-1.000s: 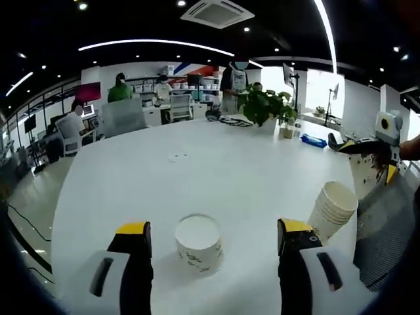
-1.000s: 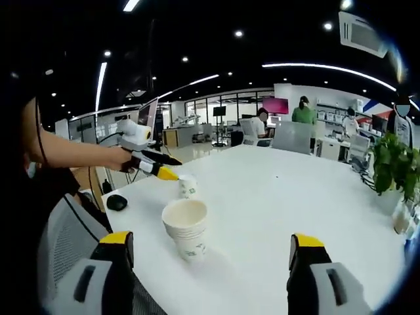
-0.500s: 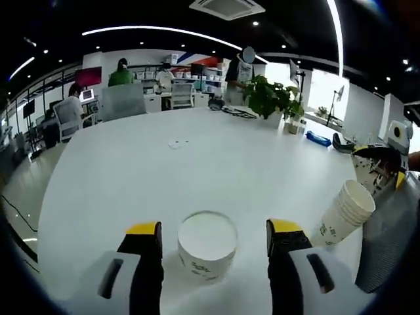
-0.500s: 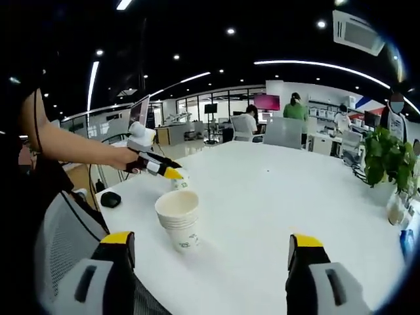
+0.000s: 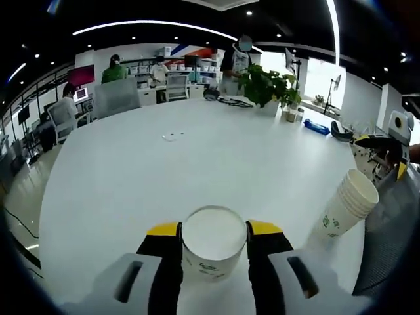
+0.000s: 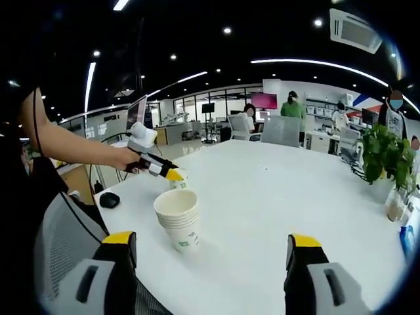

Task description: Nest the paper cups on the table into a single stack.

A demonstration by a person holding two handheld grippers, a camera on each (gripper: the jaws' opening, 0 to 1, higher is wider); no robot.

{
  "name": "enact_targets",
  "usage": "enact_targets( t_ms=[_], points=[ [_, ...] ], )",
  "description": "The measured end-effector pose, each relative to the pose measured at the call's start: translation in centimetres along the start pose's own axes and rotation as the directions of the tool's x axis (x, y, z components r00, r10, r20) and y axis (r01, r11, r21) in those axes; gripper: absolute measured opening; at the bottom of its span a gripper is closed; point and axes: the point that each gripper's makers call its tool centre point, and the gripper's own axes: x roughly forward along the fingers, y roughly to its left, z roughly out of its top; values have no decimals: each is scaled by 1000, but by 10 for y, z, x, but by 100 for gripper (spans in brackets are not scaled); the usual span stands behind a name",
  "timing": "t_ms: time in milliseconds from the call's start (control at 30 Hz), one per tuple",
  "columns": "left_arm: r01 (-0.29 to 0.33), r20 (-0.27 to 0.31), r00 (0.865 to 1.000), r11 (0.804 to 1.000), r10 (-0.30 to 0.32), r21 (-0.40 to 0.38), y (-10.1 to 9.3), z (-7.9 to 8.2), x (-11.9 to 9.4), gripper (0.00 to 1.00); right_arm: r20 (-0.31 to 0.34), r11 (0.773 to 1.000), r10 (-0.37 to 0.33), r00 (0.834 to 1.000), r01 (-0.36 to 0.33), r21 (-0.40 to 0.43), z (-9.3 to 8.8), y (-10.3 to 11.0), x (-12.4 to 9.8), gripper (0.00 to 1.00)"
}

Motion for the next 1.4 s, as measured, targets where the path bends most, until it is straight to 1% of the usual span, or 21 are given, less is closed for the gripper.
enact_targets(
  t_ms=[100,200,300,433,500,533,567,633,733,867,933,967,1000,1033,1100,1133,1200,1267,1333,1400],
  points=[
    [-1,-1,1000,1000,1,-3,-2,0,-3,36,5,1000,-2,1000,2,0,1,0,0,95],
    [-17,25,1000,1000,17,0,0,6,-8,36,16,1000,-6,1000,6,16,4,-2,-1,95],
    [-20,43,999,1000,20,2,0,13,-15,36,38,999,-10,999,8,46,9,-3,-1,95],
    [-8,74,997,1000,7,16,-7,24,-28,36,51,998,-13,999,10,61,12,-5,-1,94],
    [-3,75,997,1000,1,27,-16,30,-36,36,52,998,-11,999,8,58,13,-5,0,94],
    [0,74,997,999,-2,34,-18,31,-37,36,53,998,-7,999,4,56,14,-4,0,94],
    [-1,77,997,999,-3,48,-15,27,-34,36,55,999,-4,998,1,54,15,-3,0,94],
    [-4,80,997,998,-1,56,-14,31,-41,36,57,999,2,998,-5,50,17,-1,2,93],
    [-1,112,994,999,-5,51,-14,41,-50,36,62,999,13,998,-16,47,22,2,4,93],
    [-1,125,992,998,-7,62,-20,55,-63,36,68,999,28,997,-31,39,27,5,6,92],
    [4,147,989,998,-12,57,-23,61,-67,36,70,999,33,997,-36,34,29,6,7,92],
    [10,162,987,999,-17,42,-26,66,-70,36,72,999,35,997,-38,32,30,7,8,92],
    [15,163,986,999,-20,31,-28,69,-72,36,75,999,37,996,-40,33,31,7,8,92],
    [20,170,985,999,-24,28,-33,73,-75,36,78,999,38,996,-41,34,32,7,8,91],
    [24,179,983,999,-29,28,-34,76,-77,36,81,998,40,996,-43,35,34,8,9,90],
    [35,194,980,999,-40,29,-39,82,-80,36,85,998,43,995,-46,37,36,9,10,90],
    [58,213,975,998,-62,25,-50,90,-85,36,93,998,49,994,-52,38,39,11,11,90],
    [80,222,972,997,-82,18,-59,92,-85,36,117,998,53,992,-57,33,44,13,12,89],
    [114,232,966,993,-114,16,-81,94,-86,36,132,997,65,989,-70,33,48,16,13,86],
    [136,238,961,990,-137,19,-91,95,-86,36,138,996,77,987,-83,34,50,19,15,84]
  ],
)
